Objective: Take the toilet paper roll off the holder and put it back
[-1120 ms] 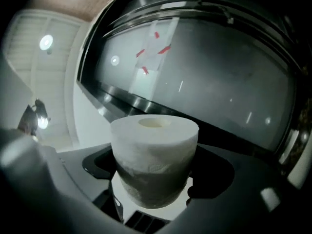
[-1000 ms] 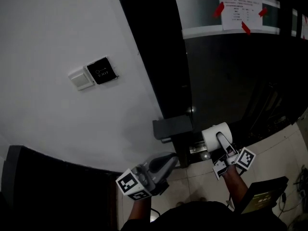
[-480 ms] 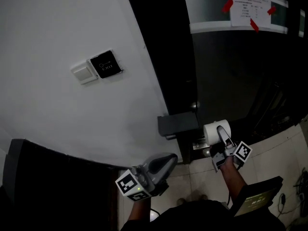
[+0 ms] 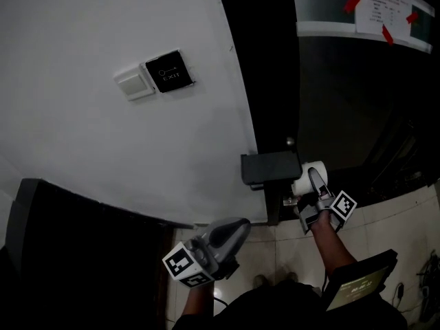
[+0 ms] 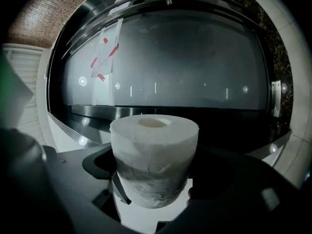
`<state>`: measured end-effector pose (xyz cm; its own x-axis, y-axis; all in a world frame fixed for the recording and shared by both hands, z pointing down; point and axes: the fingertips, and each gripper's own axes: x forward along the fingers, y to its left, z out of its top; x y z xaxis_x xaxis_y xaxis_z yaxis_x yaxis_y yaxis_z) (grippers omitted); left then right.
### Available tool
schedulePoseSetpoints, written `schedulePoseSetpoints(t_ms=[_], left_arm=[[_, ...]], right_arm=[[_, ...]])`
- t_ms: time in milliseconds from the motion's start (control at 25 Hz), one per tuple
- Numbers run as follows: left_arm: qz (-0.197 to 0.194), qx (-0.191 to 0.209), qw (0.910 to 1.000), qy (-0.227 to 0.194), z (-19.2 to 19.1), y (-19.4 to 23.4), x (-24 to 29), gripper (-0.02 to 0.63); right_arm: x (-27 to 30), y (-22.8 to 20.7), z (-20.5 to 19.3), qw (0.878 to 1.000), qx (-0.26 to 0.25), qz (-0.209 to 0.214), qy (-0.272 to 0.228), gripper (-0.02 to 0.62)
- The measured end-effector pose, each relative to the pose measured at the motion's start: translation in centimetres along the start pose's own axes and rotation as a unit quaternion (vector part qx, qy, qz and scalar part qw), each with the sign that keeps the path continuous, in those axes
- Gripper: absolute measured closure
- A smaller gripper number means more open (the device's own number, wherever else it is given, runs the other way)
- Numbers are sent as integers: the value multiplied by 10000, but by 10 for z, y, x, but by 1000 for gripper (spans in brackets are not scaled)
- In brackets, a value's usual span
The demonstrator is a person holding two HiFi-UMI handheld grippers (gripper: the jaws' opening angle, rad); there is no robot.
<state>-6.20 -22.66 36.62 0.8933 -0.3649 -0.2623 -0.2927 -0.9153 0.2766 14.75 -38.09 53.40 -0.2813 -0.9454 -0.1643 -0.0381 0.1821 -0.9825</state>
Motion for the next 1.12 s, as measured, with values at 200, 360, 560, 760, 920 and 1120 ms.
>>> schedulePoseSetpoints(t_ms=[200, 360, 560, 760, 920, 1120], left_arm=[[97, 4, 9999, -31, 0, -1, -10, 606], [206, 25, 9998, -20, 1, -2, -21, 606], [366, 94, 9993, -56, 5, 0, -38, 606], [526, 150, 9985, -99, 12, -1, -50, 606], [532, 172, 9984, -84, 13, 0, -52, 606], [425, 157, 9989, -86, 14, -2, -45, 606]], right_arm=[[6, -8, -31, 9997, 171, -76, 186, 152], [15, -6, -62, 9989, 228, -15, 400, 153], [28, -1, -105, 9968, 273, 64, 744, 153], [31, -4, -121, 9954, 497, 84, 812, 152], [33, -2, -134, 9916, 516, 318, 1139, 155], [12, 7, -140, 9862, 532, 571, 1463, 155]])
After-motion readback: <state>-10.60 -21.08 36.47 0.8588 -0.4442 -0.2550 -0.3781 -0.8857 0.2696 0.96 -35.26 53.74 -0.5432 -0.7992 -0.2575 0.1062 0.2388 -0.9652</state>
